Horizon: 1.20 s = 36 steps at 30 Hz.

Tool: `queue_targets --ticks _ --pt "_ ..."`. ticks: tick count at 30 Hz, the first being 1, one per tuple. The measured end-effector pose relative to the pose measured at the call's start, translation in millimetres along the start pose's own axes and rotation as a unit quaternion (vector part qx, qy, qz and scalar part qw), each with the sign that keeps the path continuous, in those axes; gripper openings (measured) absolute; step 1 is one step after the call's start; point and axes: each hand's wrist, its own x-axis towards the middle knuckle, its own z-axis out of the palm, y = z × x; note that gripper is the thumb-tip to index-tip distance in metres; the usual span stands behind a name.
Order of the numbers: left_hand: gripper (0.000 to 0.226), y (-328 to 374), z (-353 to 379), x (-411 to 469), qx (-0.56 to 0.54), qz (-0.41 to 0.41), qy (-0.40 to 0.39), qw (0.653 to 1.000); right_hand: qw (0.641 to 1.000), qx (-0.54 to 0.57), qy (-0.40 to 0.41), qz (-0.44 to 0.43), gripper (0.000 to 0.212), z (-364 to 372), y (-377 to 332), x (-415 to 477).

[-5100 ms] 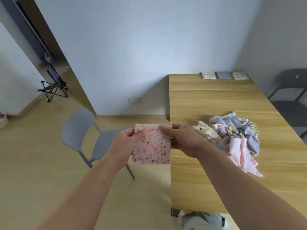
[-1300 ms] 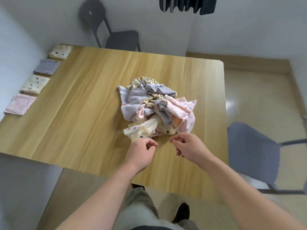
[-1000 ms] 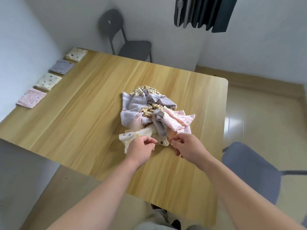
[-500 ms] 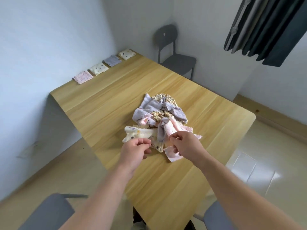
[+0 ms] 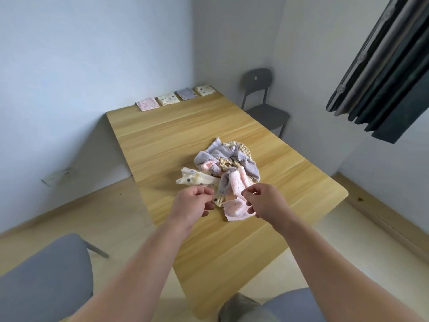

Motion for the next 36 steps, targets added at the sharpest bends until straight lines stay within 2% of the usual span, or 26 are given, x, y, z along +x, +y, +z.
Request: queue_targets --ticks 6,12,19,24,28,31,33,36 --pt "0.013 4 23 8 -0.009 -0.008 -0.013 1.000 1.000 -0.016 -0.005 0.004 0.013 -9 9 9" --pt "0.014 3 59 36 -0.007 -0.038 -0.012 0.999 0.999 -0.040 -0.013 0.021 0.016 -26 24 68" --pt "0.014 22 113 129 0.008 -0.046 0.025 0.999 0.997 -0.080 -0.008 0.015 0.027 -40 32 236" --pt "0.016 38 173 216 0.018 -0.083 0.048 0.995 0.991 -0.130 -0.008 0.017 0.016 -50 46 366" --pt "0.018 35 205 268 0.049 -0.103 0.056 0.992 0.984 -0.174 -0.042 -0.015 0.014 -37 64 426" --pt "0.018 28 218 290 0.049 -0.102 0.084 0.990 0.982 -0.168 -0.074 -0.054 0.027 -21 75 446" --pt "0.017 21 222 293 0.035 -0.099 0.104 0.989 0.975 -0.191 -0.075 -0.078 0.019 -12 85 452" --pt "0.016 12 226 298 0.038 -0.076 0.117 0.990 0.970 -0.206 -0.044 -0.118 0.023 -11 92 459"
